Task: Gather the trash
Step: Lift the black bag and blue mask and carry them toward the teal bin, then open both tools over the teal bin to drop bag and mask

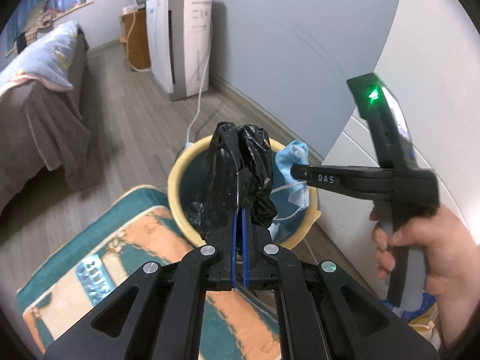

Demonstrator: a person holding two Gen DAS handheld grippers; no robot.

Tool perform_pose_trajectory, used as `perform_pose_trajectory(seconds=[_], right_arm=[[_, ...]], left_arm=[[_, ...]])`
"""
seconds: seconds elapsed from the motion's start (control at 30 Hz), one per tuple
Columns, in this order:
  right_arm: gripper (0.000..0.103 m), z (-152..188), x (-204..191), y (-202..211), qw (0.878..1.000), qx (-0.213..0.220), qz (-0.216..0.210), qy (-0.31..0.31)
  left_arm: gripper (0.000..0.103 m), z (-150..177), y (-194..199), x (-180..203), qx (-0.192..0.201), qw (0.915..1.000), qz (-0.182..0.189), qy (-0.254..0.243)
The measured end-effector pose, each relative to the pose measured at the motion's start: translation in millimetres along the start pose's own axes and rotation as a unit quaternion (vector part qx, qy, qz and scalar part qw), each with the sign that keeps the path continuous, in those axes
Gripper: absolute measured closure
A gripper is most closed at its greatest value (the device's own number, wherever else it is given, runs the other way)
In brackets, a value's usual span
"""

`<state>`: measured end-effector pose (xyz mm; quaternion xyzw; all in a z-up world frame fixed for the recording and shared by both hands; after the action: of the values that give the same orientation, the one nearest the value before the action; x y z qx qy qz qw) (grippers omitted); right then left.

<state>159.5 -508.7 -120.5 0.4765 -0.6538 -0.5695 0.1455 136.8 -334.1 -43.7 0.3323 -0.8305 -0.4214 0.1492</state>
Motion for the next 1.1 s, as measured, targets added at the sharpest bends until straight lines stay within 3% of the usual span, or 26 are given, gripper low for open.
perform_pose_trajectory(seconds=[0.23, 0.43, 0.5, 0.53, 0.57, 0.6, 0.73, 0.8, 0.83, 0.93, 1.1], right_arm=[[0.091, -3, 0, 1, 1.0, 0.017, -0.001, 0.007], [0.089, -7, -13, 19, 0.996, 0.076, -0.031, 0.028], [0.078, -9, -14, 23, 0.995, 0.092, -0.039, 0.029], [0.074, -9, -16, 24, 0.994, 0.097, -0.039, 0.031], [0.063, -9, -17, 25, 0.994, 0.101, -0.036, 0.033], [0.052, -9, -18, 25, 0.994, 0.101, -0.034, 0.035], [0.035, -7, -22, 23, 0.994, 0.092, -0.028, 0.046], [0.017, -5, -23, 22, 0.995, 0.086, -0.03, 0.046], [0.014, -4, -24, 22, 0.995, 0.083, -0.033, 0.046], [0.006, -1, -32, 22, 0.995, 0.073, -0.038, 0.054], [0.006, 11, -56, 20, 0.994, 0.055, -0.034, 0.091]], left_arm=[[0.099, -6, -34, -9, -0.025, 0.9996, -0.009, 0.003], [0.099, -15, -37, -20, -0.007, 0.9994, -0.033, -0.001], [0.096, -16, -35, -22, -0.004, 0.9994, -0.034, 0.002], [0.092, -15, -34, -23, -0.001, 0.9994, -0.034, 0.005], [0.089, -14, -34, -25, -0.001, 0.9994, -0.035, 0.009], [0.08, -12, -33, -27, 0.0, 0.9993, -0.036, 0.013], [0.034, -1, -19, -35, 0.011, 0.9981, -0.044, 0.04], [0.018, 5, -9, -40, 0.017, 0.9973, -0.052, 0.05], [0.013, 11, 0, -44, 0.021, 0.9963, -0.063, 0.056], [0.008, 28, 21, -55, 0.025, 0.9941, -0.079, 0.071], [0.007, 68, 65, -92, 0.019, 0.9849, -0.122, 0.121]])
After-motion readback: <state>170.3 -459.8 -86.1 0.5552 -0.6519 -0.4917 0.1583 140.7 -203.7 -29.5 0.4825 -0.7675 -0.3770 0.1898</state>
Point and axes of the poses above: each gripper's, at about its wrist camera, not at the fingertips, and y roughly against the way its jaws point, x to its right, z to its underside, the point moved 2 cm from there along -y, roughly the way its jaws point, and after that the axes turned 13 degrees about -y, right-handed, at the moved point
